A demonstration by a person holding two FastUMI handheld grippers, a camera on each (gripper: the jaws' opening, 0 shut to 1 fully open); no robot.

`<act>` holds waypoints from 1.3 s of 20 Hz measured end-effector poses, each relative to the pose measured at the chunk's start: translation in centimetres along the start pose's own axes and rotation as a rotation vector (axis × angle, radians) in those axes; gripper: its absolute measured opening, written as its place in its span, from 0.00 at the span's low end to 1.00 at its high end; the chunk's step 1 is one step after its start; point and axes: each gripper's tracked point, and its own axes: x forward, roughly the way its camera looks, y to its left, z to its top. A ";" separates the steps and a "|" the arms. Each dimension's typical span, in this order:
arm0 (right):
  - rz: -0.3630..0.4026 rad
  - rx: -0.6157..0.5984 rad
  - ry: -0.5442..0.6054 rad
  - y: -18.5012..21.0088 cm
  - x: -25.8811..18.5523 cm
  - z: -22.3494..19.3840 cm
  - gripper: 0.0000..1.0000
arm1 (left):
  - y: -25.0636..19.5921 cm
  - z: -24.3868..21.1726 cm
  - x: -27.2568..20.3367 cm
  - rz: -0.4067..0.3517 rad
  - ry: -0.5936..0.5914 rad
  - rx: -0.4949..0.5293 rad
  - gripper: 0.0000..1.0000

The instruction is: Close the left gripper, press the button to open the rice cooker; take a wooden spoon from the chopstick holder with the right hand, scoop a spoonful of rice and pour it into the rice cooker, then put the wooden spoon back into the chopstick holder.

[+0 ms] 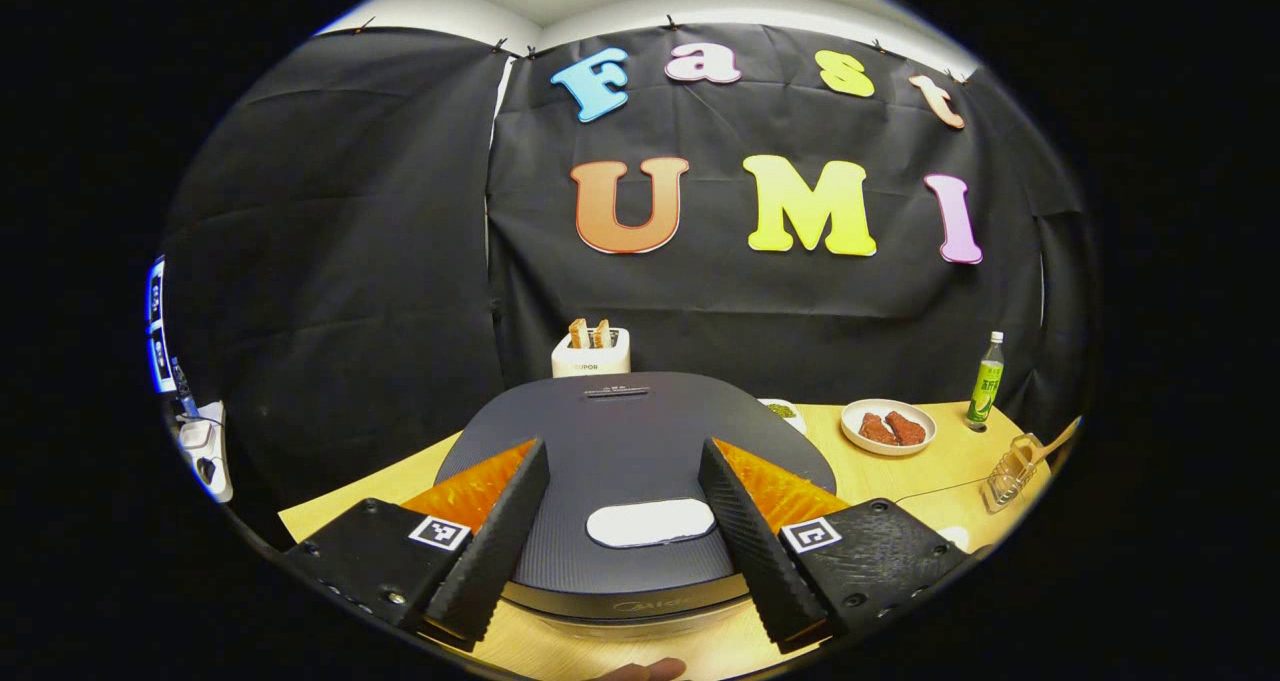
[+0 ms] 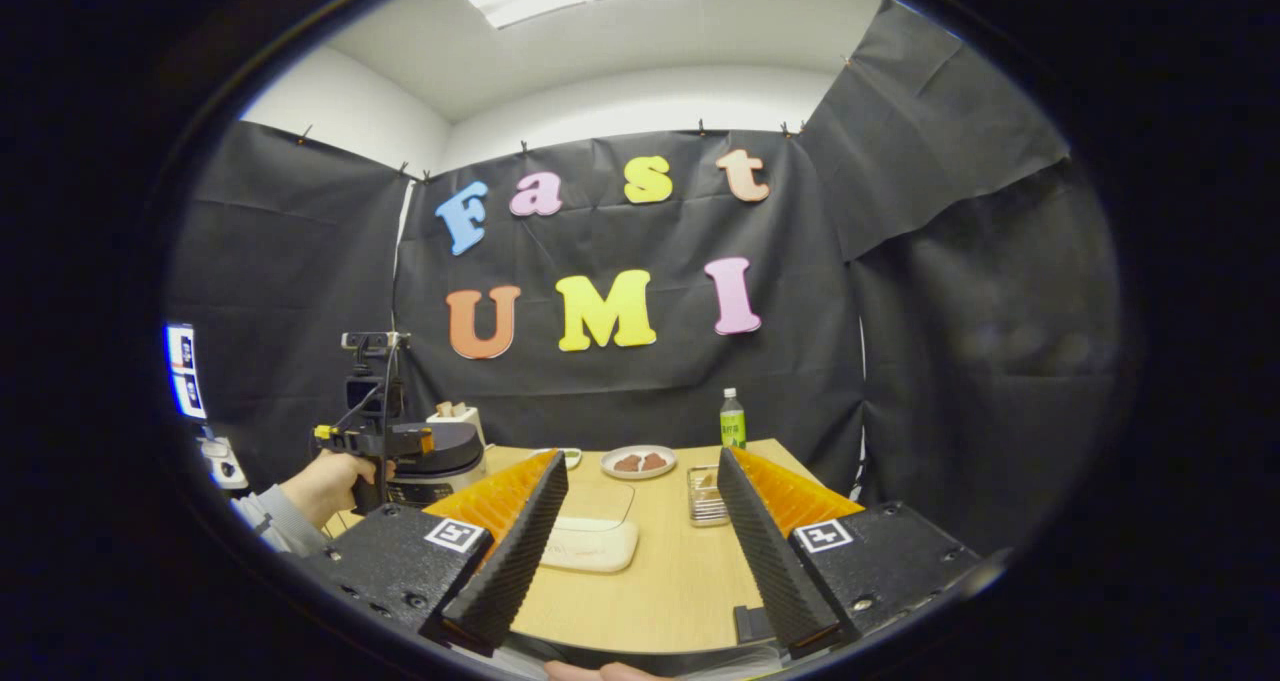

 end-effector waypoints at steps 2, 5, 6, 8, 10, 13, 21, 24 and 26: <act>-0.002 0.005 0.004 0.1 0.0 0.1 0.98 | 0.1 0.0 -0.2 0.001 -0.040 -0.005 0.99; 0.010 0.000 0.005 0.7 0.0 0.2 0.99 | 0.2 0.5 -0.3 0.012 -0.121 0.013 0.98; 0.009 -0.002 0.006 0.7 0.2 0.2 0.99 | 0.2 0.4 -0.3 0.014 -0.134 0.010 0.98; -0.001 -0.005 0.008 0.6 0.5 0.3 0.98 | 0.1 0.4 -0.3 0.018 -0.132 0.025 0.97; -0.007 -0.011 0.005 0.6 0.8 0.8 0.98 | 0.1 0.3 -0.8 0.015 -0.102 0.028 0.97; -0.014 -0.014 0.000 0.6 1.1 1.3 0.99 | 0.1 0.7 -2.5 0.001 -0.051 0.025 0.95; -0.033 -0.014 0.018 0.4 1.7 1.3 0.98 | 0.1 2.8 -11.2 -0.030 -0.018 0.028 0.95; -0.048 -0.018 0.027 -0.1 1.7 1.4 0.98 | -1.6 4.6 -16.3 -0.097 -0.082 0.042 0.94; -0.068 -0.023 0.036 -0.7 1.7 1.3 0.99 | -1.8 5.6 -19.5 -0.121 -0.123 0.033 0.94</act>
